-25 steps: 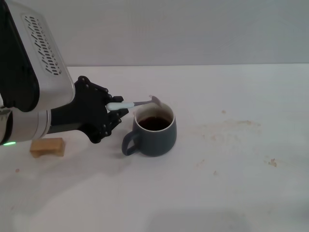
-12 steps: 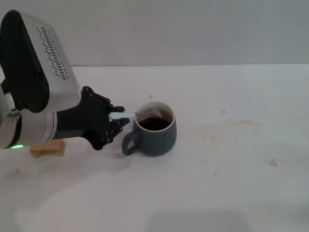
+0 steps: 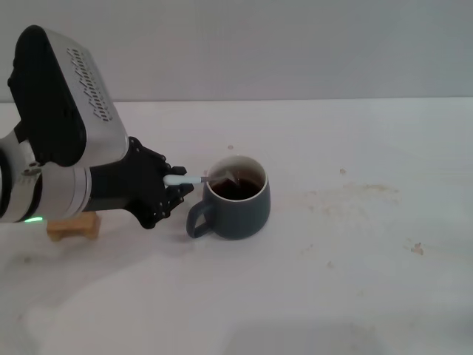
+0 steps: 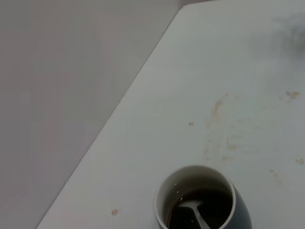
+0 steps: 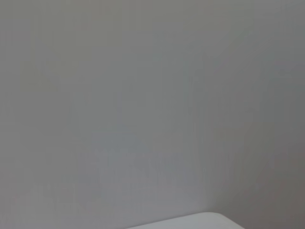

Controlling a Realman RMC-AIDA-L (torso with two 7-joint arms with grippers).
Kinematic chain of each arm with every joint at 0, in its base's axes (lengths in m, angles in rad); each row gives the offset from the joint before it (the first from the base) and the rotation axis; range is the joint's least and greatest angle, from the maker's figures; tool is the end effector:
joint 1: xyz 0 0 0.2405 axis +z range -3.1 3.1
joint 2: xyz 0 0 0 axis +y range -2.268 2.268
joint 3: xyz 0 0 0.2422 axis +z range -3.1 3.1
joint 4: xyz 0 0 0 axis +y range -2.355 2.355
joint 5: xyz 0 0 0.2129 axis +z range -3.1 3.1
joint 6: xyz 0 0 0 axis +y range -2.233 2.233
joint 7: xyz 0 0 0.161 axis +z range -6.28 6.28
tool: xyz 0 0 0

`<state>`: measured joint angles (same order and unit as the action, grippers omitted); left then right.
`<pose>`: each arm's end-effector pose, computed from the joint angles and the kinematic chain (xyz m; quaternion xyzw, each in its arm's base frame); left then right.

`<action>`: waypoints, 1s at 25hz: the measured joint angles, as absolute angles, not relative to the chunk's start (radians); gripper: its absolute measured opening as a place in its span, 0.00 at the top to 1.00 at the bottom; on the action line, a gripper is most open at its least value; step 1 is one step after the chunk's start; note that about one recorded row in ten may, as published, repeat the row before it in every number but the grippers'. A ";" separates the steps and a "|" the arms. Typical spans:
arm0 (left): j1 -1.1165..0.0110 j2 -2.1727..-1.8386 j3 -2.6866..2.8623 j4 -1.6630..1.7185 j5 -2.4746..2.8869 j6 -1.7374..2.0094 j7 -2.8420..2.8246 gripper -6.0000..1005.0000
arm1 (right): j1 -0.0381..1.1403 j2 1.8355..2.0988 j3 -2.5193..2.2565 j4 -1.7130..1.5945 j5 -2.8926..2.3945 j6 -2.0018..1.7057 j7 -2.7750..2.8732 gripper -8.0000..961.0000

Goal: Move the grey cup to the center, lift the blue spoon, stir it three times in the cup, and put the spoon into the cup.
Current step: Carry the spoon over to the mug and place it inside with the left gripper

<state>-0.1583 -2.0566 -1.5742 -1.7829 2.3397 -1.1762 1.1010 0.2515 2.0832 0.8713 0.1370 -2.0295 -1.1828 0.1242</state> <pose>-0.1546 0.3191 0.0137 -0.9585 -0.0386 0.0364 0.2802 0.4020 0.2733 0.0246 -0.5632 0.3356 0.2397 0.7161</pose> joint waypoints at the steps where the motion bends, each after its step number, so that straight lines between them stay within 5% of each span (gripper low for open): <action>1: -0.158 -2.057 -1.574 -1.783 2.340 -1.176 1.101 0.82 | 0.251 2.083 0.871 0.137 -2.030 -1.183 0.124 0.99; 25: -0.277 -2.057 -1.586 -1.604 2.333 -1.146 1.115 0.82 | 0.250 2.083 0.870 0.135 -2.033 -1.183 0.124 0.99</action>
<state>-0.2772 -2.0571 -1.5859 -1.6041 2.3333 -1.1460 1.1155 0.2500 2.0832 0.8697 0.1355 -2.0326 -1.1826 0.1242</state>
